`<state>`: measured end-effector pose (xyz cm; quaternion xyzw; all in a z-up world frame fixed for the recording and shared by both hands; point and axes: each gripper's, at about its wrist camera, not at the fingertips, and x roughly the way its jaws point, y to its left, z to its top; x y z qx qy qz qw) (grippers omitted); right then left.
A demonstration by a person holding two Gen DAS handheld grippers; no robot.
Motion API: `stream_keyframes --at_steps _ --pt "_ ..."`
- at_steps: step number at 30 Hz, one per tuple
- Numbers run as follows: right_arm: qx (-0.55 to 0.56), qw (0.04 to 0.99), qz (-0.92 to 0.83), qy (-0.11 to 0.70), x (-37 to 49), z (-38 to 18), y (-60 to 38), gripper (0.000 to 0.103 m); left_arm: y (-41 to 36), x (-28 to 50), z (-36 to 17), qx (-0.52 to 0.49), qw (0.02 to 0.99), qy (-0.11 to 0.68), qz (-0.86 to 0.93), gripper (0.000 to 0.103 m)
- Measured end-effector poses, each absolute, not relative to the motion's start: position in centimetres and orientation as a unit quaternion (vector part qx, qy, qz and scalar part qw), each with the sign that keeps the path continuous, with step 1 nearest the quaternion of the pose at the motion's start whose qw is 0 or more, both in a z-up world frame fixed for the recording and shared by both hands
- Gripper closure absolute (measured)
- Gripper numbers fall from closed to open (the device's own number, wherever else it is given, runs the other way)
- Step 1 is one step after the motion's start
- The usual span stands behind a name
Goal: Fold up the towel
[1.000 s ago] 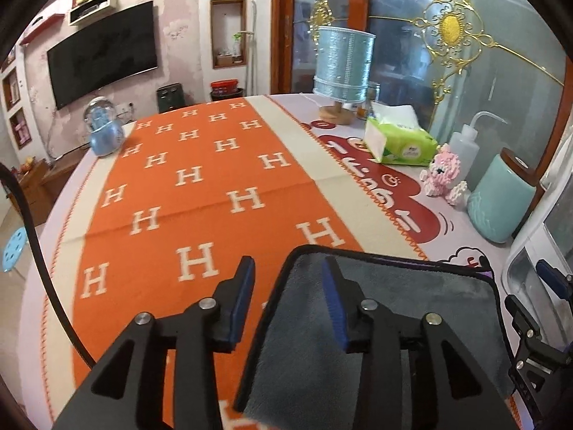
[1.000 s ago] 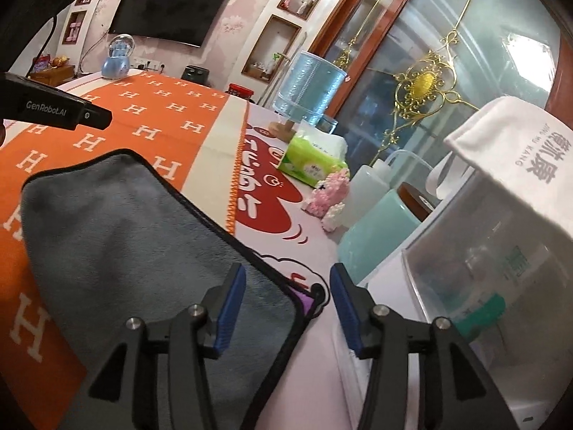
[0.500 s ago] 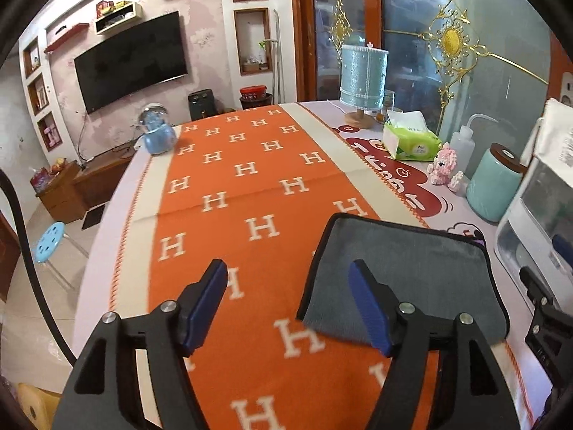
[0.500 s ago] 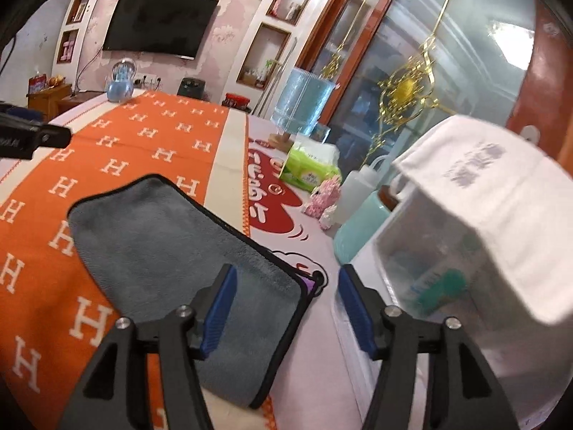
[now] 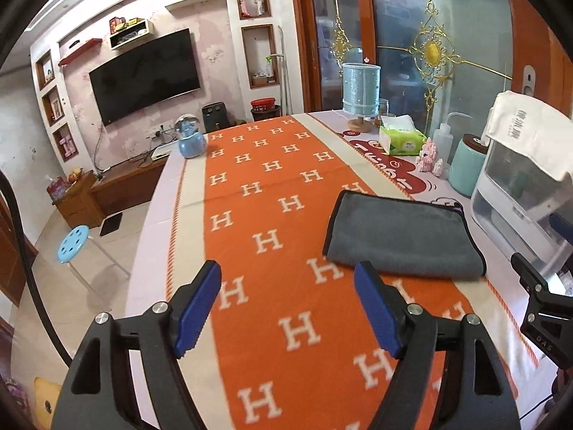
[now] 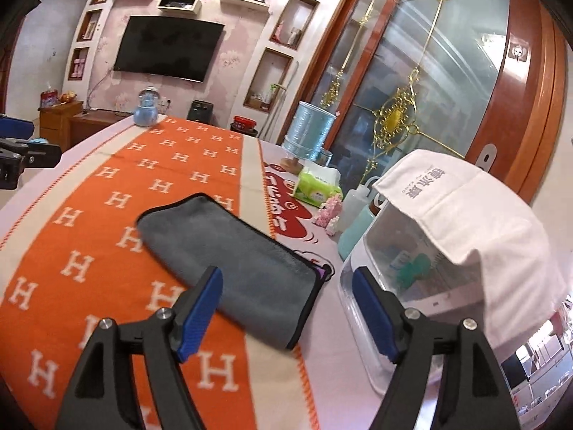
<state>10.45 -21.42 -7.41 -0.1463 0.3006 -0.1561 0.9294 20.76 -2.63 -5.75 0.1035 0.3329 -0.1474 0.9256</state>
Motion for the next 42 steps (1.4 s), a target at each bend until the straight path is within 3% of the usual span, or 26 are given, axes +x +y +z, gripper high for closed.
stream_keyframes --at_steps 10,25,36,42 --pt "-0.154 0.931 -0.107 0.313 4.5 -5.8 -18.5 0.013 0.9 13.3 -5.1 0.084 0.926 0.351 -0.11 0.024" --pt "-0.073 0.912 -0.019 0.404 -0.1 -5.4 -21.4 0.009 1.2 4.3 -5.5 0.002 0.913 0.406 -0.028 0.024" --pt "0.009 0.88 0.013 0.475 -3.3 -3.0 -22.2 0.005 -0.8 -0.4 -0.9 0.007 0.916 0.402 -0.011 0.019" --pt "0.04 0.882 0.015 0.469 -4.7 -0.3 -21.6 0.002 -1.8 -1.5 0.6 0.002 0.91 0.413 -0.022 0.019"
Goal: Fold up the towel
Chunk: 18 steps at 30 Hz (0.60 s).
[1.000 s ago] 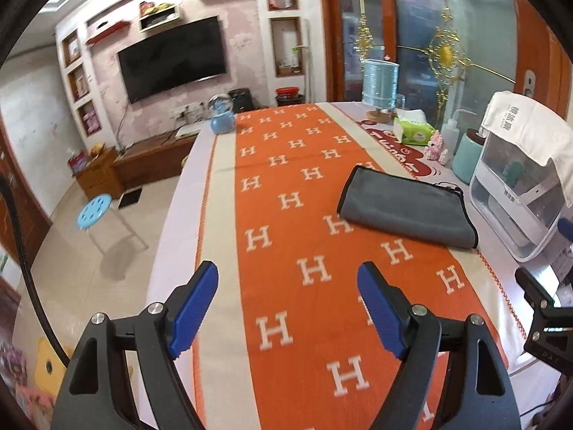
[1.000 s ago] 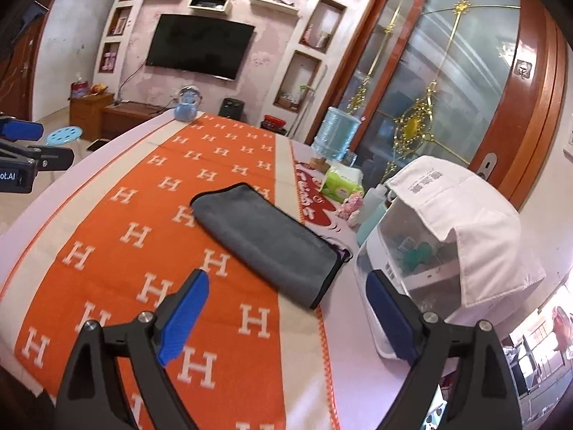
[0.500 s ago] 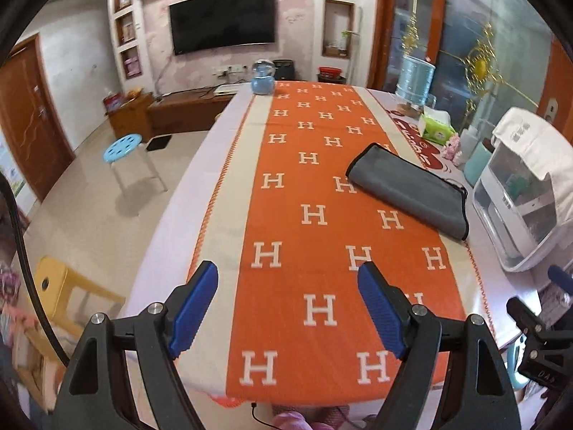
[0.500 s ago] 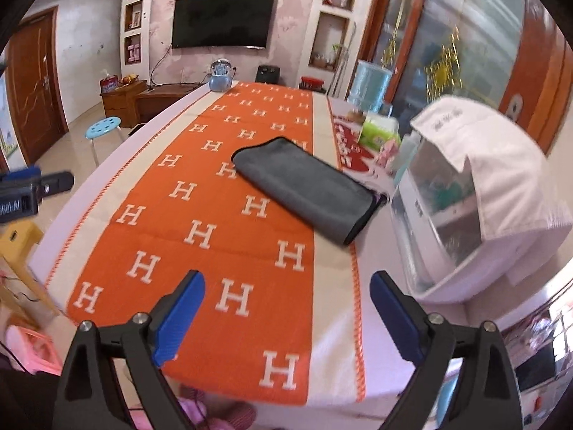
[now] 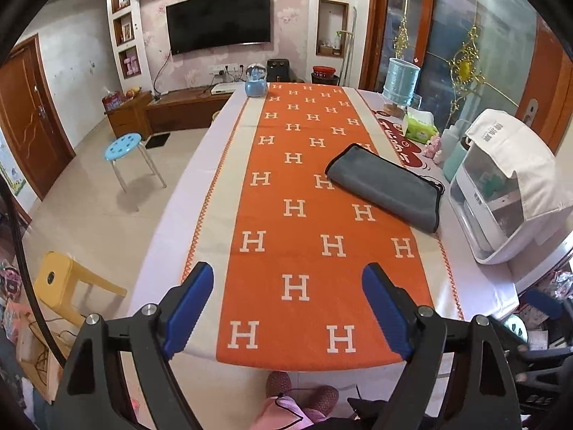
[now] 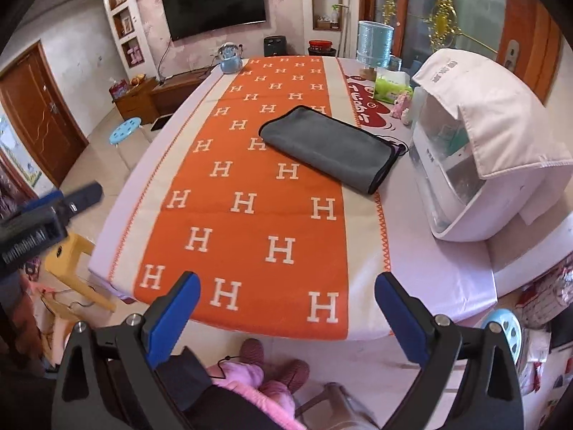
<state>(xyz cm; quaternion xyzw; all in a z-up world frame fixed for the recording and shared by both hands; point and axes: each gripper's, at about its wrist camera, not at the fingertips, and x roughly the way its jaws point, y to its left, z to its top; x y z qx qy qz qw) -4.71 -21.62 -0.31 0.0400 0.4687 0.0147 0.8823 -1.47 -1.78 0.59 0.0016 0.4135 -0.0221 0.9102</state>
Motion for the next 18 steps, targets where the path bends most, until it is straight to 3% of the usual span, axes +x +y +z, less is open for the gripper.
stream_keyframes --at_steps 9,18 --pt "0.08 0.89 -0.006 0.448 -4.9 0.7 -22.0 0.0 -1.4 -2.0 1.7 0.001 0.924 0.381 -0.003 0.015" --pt "0.074 0.893 -0.015 0.443 -4.2 0.4 -21.3 0.0 -0.5 -1.1 1.2 0.001 0.923 0.384 0.013 0.001"
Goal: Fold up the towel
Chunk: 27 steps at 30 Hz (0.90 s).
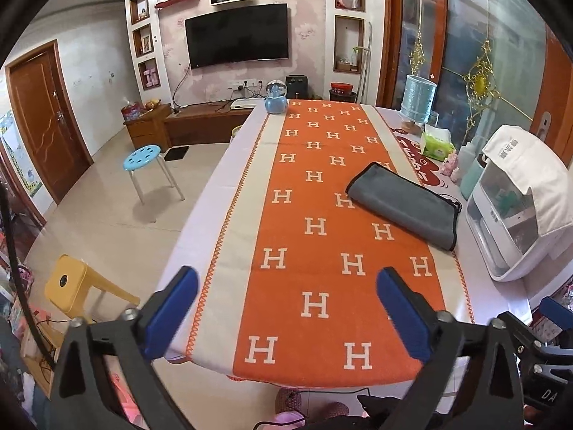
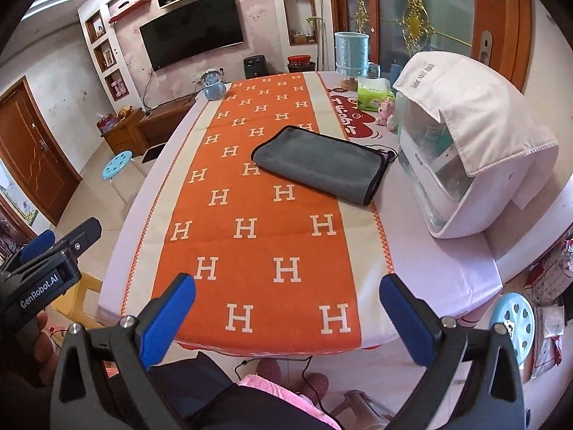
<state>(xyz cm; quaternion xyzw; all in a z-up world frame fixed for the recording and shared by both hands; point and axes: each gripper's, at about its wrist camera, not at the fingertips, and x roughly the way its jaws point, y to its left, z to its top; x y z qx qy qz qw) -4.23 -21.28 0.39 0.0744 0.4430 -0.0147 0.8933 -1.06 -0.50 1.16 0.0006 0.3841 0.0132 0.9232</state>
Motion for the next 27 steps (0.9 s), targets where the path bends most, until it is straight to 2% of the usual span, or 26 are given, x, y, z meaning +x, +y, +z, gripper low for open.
stream_keyframes --at_steps 27 --pt "0.043 0.886 0.001 0.461 -1.8 -0.5 -18.9 0.0 -1.0 1.2 0.0 0.021 0.918 0.396 0.0 0.001"
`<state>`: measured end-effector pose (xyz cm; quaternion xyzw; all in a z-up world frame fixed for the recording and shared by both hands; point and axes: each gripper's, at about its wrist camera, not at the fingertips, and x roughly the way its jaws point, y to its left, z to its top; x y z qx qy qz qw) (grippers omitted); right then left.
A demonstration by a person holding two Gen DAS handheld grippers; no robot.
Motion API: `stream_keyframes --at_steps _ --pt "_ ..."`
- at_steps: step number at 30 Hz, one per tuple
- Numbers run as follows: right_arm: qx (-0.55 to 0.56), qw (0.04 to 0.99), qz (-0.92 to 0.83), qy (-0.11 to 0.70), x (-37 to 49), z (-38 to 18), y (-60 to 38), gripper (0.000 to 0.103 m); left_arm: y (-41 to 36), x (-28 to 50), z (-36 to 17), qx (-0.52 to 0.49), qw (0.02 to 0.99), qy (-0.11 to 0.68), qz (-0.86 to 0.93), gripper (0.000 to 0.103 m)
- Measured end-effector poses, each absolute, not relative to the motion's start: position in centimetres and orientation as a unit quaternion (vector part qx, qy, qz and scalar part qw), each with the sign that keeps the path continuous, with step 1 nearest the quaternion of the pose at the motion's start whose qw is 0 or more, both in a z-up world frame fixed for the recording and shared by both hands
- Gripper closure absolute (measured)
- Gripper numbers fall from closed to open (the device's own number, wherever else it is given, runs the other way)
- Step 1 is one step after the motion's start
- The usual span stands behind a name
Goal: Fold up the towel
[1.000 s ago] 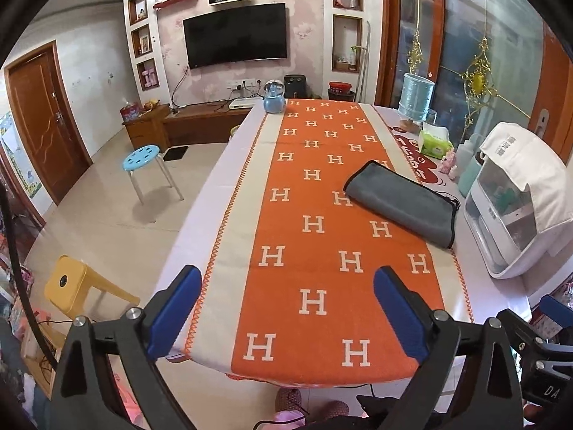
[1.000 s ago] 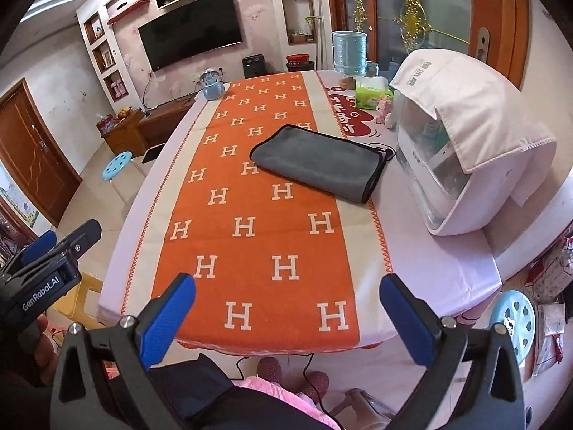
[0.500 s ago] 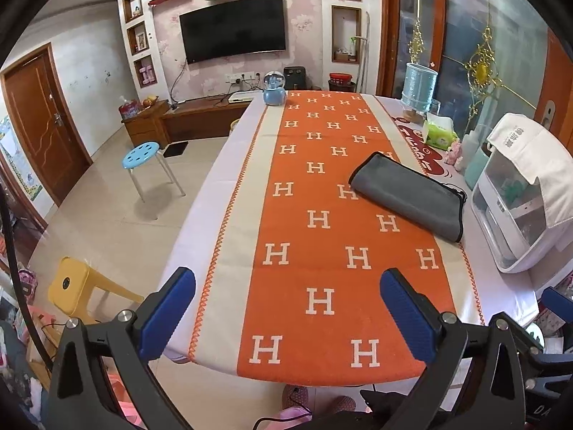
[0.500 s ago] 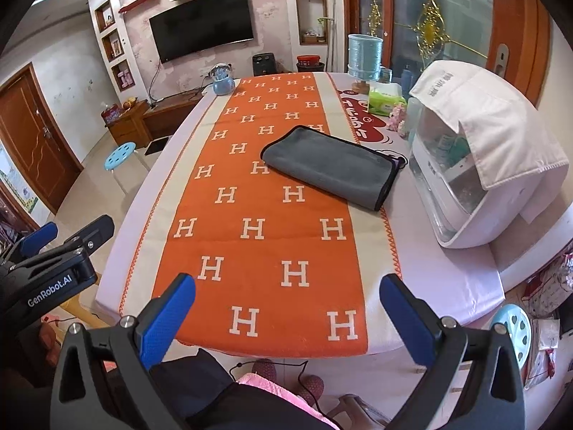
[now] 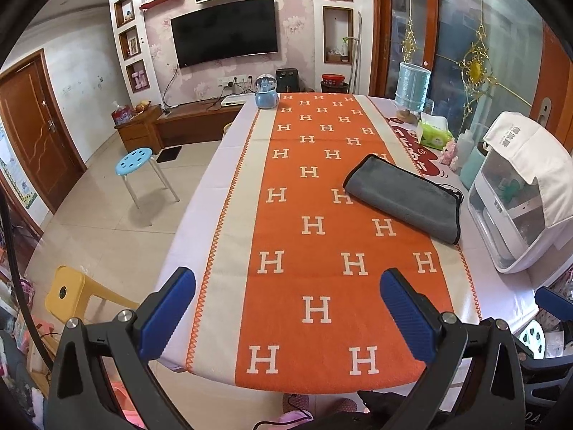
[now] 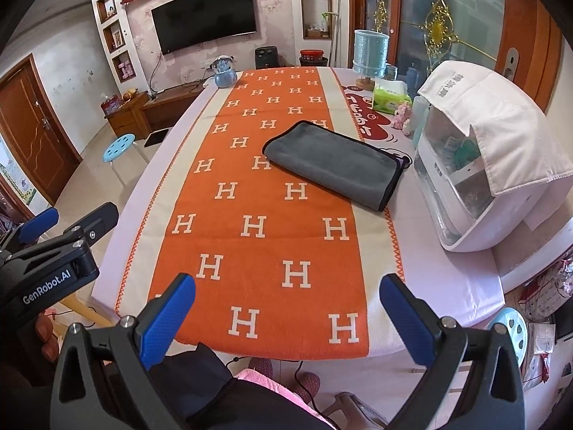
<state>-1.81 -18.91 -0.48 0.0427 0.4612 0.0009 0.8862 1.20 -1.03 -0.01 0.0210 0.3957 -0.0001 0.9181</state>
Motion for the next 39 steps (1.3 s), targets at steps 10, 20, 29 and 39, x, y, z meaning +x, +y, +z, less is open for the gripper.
stream_keyframes --at_steps 10,20,29,39 --pt "0.046 0.884 0.004 0.466 -1.1 -0.7 -18.8 0.0 -0.6 1.9 -0.3 0.024 0.917 0.398 0.003 0.001" --pt "0.047 0.883 0.003 0.467 -1.0 -0.8 -18.8 0.0 -0.6 1.9 -0.4 0.025 0.917 0.398 0.001 0.001" --pt "0.051 0.88 0.0 0.472 -0.8 -1.3 -18.9 0.0 -0.6 2.3 -0.5 0.027 0.916 0.4 -0.001 0.001" --pt "0.054 0.874 0.0 0.484 -0.5 -1.6 -19.0 0.0 -0.7 2.7 -1.1 0.031 0.914 0.406 -0.003 0.001"
